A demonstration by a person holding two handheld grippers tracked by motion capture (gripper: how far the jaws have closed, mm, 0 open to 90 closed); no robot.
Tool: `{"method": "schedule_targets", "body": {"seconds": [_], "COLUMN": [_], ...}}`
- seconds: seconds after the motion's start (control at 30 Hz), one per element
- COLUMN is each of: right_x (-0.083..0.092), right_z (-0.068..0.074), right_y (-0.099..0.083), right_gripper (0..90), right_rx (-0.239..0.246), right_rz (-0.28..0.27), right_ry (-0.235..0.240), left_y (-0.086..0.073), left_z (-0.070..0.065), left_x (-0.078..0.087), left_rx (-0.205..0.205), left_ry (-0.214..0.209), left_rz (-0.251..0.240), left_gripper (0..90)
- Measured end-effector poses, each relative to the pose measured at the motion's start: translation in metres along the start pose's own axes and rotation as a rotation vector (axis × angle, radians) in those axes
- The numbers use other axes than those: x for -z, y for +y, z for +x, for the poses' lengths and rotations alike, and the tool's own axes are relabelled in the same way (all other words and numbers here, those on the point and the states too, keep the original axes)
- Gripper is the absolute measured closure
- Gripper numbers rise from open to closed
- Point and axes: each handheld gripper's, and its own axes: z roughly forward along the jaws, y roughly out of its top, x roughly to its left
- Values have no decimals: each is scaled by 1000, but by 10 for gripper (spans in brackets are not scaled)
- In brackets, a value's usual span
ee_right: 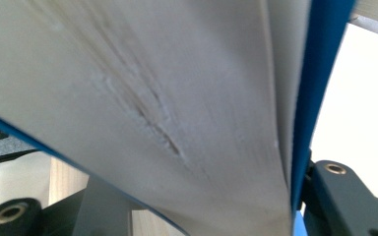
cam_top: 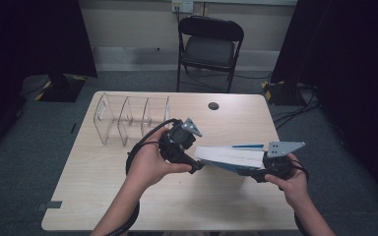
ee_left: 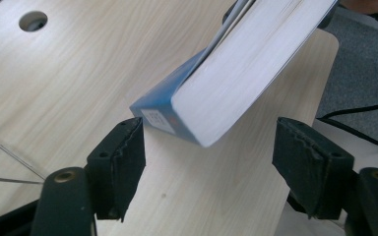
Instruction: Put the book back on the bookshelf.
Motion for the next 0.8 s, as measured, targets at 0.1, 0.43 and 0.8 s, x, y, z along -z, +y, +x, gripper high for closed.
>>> {"method": "schedule_targets", "body": {"seconds": [0.1,0.43,0.8], "right_x": [0,1,2], "right_z": [-3,-11,-19], "right_y": [1,2,2], "right_gripper": [479,481,494], "right_rx": [-8,-42,-75], "right_rz": [1,-9,-30], "right_ry": [6,23,30], "left_y": [-9,-15,-23], "left_z": [4,9,14], "left_x": [-8,-19,-32], "left_rx": [13,19,39], "left_ry": [-6,3,-3], "left_rz": [5,14,4], "left_gripper": [280,253,249]}}
